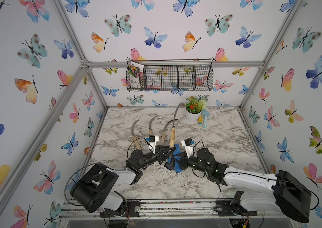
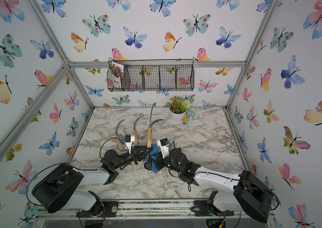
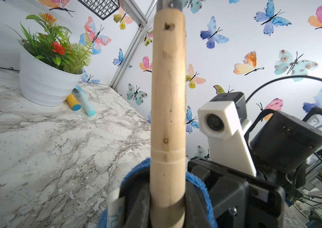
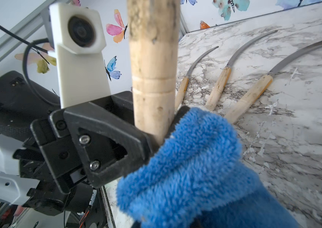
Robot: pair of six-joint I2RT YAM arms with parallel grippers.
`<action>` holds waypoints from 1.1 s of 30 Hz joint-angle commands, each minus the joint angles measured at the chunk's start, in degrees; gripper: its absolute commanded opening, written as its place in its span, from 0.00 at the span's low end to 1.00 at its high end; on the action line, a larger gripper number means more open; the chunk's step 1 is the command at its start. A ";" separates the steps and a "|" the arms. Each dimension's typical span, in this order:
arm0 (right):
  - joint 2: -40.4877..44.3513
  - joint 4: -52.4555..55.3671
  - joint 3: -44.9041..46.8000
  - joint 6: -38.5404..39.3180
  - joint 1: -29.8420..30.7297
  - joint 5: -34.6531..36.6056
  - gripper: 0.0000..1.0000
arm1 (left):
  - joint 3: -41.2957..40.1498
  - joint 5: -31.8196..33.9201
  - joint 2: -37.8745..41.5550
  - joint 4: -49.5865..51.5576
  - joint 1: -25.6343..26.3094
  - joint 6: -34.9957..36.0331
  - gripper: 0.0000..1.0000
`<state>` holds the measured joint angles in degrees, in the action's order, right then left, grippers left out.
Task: Wipe small sickles with rags
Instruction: Wipe the small sickle.
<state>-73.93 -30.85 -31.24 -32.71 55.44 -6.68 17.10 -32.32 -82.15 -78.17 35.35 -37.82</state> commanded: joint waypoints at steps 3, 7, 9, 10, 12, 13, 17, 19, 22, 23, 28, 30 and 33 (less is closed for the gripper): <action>-2.82 -8.46 -1.45 0.45 0.19 -1.16 0.02 | 0.33 -2.63 -1.50 -1.02 0.42 -0.42 0.00; 2.95 -12.15 3.40 0.89 0.19 1.34 0.02 | 0.40 -2.72 -1.26 -0.45 0.42 -0.19 0.00; 3.25 -10.14 2.77 0.80 0.19 1.79 0.02 | 0.62 -3.24 -1.33 -0.27 0.53 -0.14 0.00; 2.07 -8.16 1.11 0.71 0.19 1.36 0.02 | 0.74 -3.22 -1.40 -0.07 0.59 -0.06 0.00; -0.48 -6.49 -1.44 1.18 0.24 -0.10 0.02 | 0.74 -3.17 -1.56 0.00 0.76 0.03 0.00; -0.60 -8.48 -0.78 1.93 0.76 -0.01 0.02 | 0.83 -3.24 -1.56 0.01 0.77 0.01 0.00; 4.82 -15.44 5.95 2.26 2.04 4.20 0.02 | 0.90 -3.30 -1.49 0.28 0.94 0.16 0.00; 4.37 -10.70 3.58 2.10 2.04 4.87 0.02 | 1.22 -3.53 -1.44 0.90 1.19 0.68 0.00; 0.59 -9.43 0.49 2.23 2.04 1.53 0.02 | 1.70 -4.03 -1.91 1.07 1.72 1.13 0.00; 0.50 -10.98 0.94 2.25 2.04 1.11 0.02 | 1.87 -4.14 -1.95 1.16 1.74 1.09 0.00; 3.70 -14.32 5.03 1.35 2.04 4.45 0.02 | 1.53 -3.74 -0.90 2.52 1.82 1.76 0.00; 1.69 -10.04 2.20 1.04 2.04 4.36 0.02 | 1.62 -3.57 -0.44 3.44 2.00 2.26 0.00; 0.54 -11.11 1.29 2.03 2.04 2.34 0.02 | 2.47 -3.11 -0.05 5.90 2.32 3.41 0.00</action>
<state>-73.30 -37.67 -27.20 -31.81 57.12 -3.88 18.46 -33.08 -83.20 -75.77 36.58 -36.51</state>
